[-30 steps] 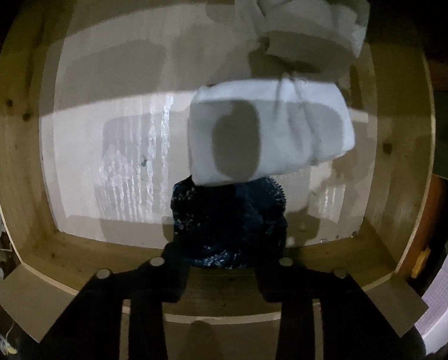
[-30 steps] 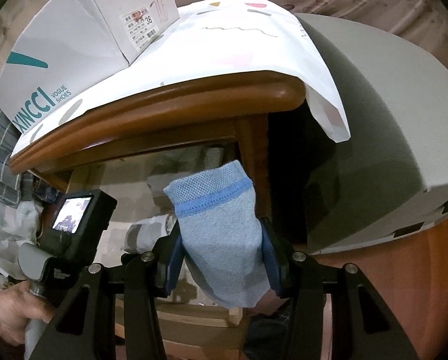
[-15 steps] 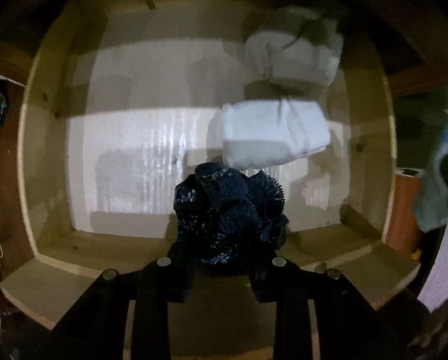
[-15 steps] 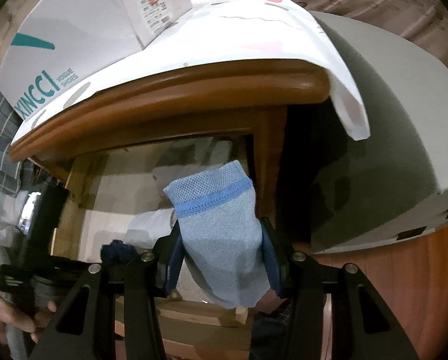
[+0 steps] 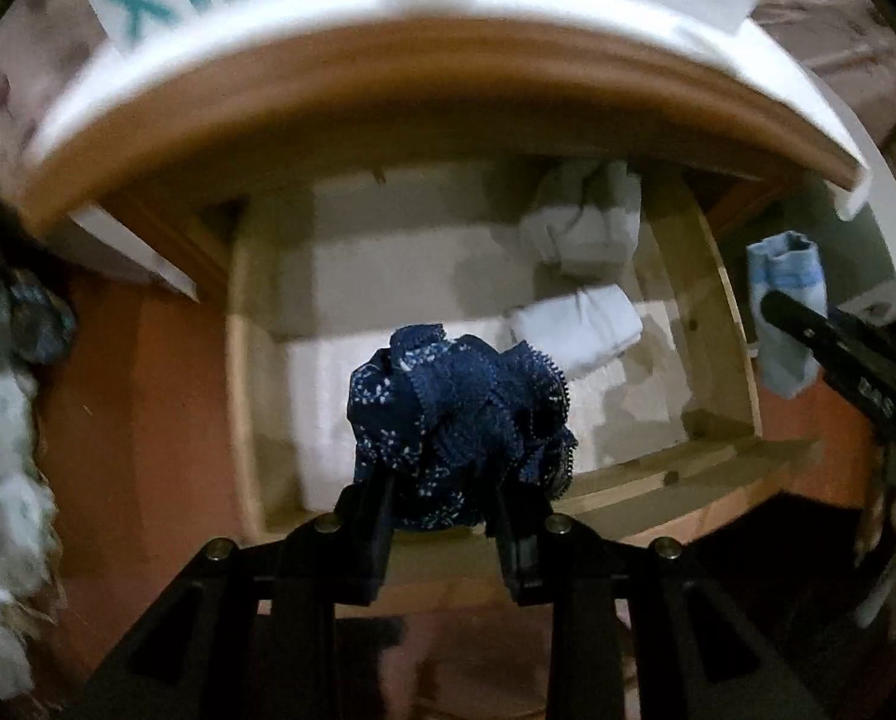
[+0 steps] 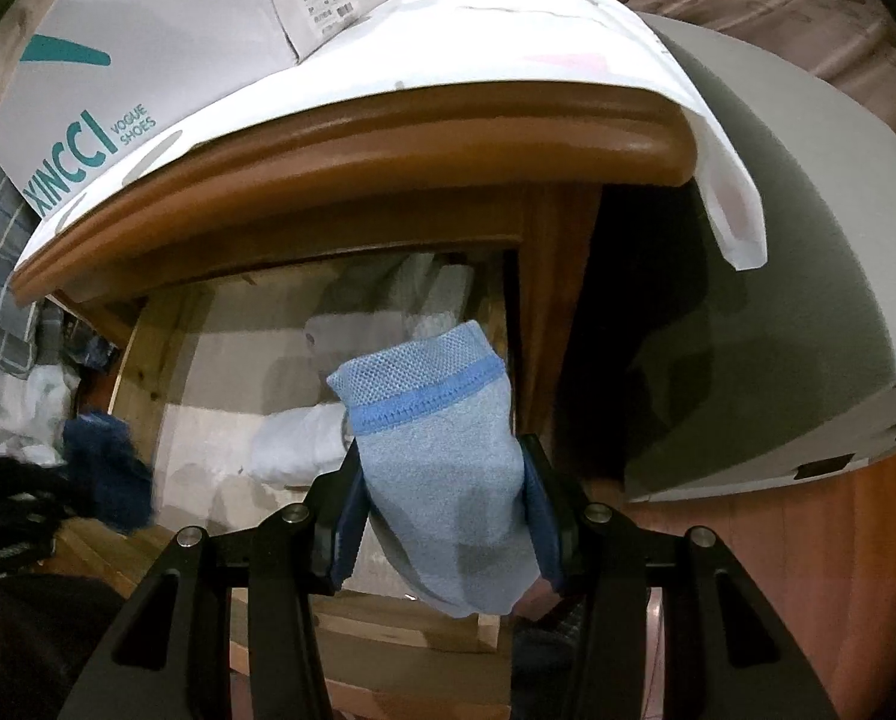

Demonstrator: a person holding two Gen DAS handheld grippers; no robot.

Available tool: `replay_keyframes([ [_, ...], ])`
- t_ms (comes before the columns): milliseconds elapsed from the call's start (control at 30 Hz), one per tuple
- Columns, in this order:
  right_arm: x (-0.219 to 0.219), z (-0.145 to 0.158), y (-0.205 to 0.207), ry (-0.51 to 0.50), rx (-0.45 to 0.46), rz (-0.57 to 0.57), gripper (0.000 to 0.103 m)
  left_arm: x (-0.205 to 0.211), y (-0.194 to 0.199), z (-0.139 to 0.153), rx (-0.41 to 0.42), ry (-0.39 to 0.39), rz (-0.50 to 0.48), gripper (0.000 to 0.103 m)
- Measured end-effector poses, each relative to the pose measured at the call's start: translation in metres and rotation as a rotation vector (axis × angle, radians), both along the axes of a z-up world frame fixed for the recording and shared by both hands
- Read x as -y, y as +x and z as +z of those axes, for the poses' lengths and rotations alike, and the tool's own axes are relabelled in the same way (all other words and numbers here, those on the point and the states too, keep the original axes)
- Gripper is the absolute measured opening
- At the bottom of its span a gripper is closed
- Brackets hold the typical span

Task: Take underwear out of drawer
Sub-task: 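Lift the navy lace underwear and carry it into the white box with the left tool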

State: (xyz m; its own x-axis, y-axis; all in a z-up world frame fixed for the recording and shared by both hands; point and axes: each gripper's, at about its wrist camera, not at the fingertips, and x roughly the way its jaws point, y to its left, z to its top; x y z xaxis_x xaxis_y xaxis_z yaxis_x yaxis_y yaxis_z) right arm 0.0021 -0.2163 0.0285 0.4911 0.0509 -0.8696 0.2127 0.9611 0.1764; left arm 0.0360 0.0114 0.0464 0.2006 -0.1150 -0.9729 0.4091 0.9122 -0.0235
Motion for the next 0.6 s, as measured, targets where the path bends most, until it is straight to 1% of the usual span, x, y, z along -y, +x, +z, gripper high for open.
replay_keyframes([
  [100,-0.003,0.000,0.000,-0.008,-0.001,0.007,0.044,-0.012,-0.006,0.027,0.083,0.009,-0.045,0.028],
  [200,-0.005,-0.001,0.001,-0.012,-0.004,0.011,0.044,-0.022,-0.010,0.055,0.148,-0.020,-0.074,0.028],
  [300,-0.005,-0.001,0.001,-0.008,-0.001,0.012,0.044,-0.034,-0.008,0.091,0.217,-0.053,-0.067,0.028],
  [400,-0.004,-0.002,0.001,-0.002,0.000,0.014,0.044,-0.044,-0.001,0.137,0.301,-0.086,-0.053,0.028],
  [467,-0.005,-0.002,0.002,-0.015,-0.004,0.016,0.044,-0.050,0.007,0.168,0.352,-0.124,-0.051,0.028],
  [500,-0.006,-0.003,0.002,-0.021,-0.004,0.018,0.044,-0.052,0.012,0.184,0.385,-0.130,-0.042,0.028],
  [600,-0.007,-0.003,0.003,-0.023,-0.002,0.020,0.044,-0.053,0.029,0.216,0.438,-0.143,-0.026,0.028],
])
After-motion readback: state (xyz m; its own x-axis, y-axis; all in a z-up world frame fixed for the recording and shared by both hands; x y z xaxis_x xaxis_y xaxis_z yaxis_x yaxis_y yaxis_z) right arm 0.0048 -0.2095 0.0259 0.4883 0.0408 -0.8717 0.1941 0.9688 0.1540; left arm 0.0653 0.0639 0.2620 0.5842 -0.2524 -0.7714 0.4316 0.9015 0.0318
